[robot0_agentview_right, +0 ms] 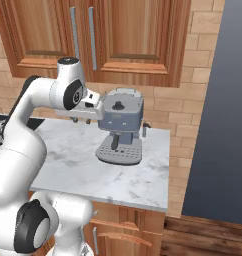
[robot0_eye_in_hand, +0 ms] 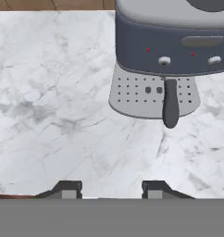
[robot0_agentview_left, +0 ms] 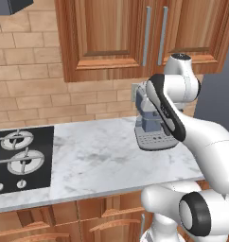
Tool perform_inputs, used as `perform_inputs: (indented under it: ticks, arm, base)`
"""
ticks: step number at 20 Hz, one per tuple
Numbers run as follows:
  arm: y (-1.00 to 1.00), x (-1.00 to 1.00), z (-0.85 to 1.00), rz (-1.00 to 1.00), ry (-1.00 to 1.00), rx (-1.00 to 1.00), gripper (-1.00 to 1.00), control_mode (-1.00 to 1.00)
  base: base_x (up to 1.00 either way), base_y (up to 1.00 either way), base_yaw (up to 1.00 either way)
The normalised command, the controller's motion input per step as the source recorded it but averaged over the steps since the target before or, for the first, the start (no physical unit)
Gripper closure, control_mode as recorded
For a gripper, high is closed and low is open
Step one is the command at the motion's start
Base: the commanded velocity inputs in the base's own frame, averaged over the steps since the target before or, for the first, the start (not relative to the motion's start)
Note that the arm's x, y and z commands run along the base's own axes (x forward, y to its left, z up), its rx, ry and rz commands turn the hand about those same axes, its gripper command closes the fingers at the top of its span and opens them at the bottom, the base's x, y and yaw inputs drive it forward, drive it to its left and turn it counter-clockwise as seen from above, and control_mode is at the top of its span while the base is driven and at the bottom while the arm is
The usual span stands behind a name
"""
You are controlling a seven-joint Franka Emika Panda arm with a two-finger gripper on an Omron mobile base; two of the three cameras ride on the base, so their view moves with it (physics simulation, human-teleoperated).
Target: Navigate to the dishwasher.
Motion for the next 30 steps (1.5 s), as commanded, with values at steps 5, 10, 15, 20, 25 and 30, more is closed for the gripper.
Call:
perform_inputs:
  ticks: [5, 10, 15, 20, 25, 30]
  arm:
    - [0.00, 0.00, 0.00, 0.00, 0.00, 0.00, -1.00, 1.00]
    - [0.00, 0.00, 0.00, 0.00, 0.00, 0.00, -1.00, 1.00]
    - [0.00, 0.00, 0.00, 0.00, 0.00, 0.00, -1.00, 1.00]
    - [0.00, 0.00, 0.00, 0.00, 0.00, 0.00, -1.00, 1.00]
    - [0.00, 0.00, 0.00, 0.00, 0.00, 0.00, -1.00, 1.00]
    - [0.00, 0.00, 0.00, 0.00, 0.00, 0.00, -1.00, 1.00]
  base:
    - [-0.05, 0.00, 0.00]
    - [-0.35, 0.00, 0.00]
    - [-0.02, 0.00, -0.14]
    - [-0.01, 0.00, -0.86]
    - [0.00, 0.00, -0.89]
    - [0.00, 0.00, -0.91]
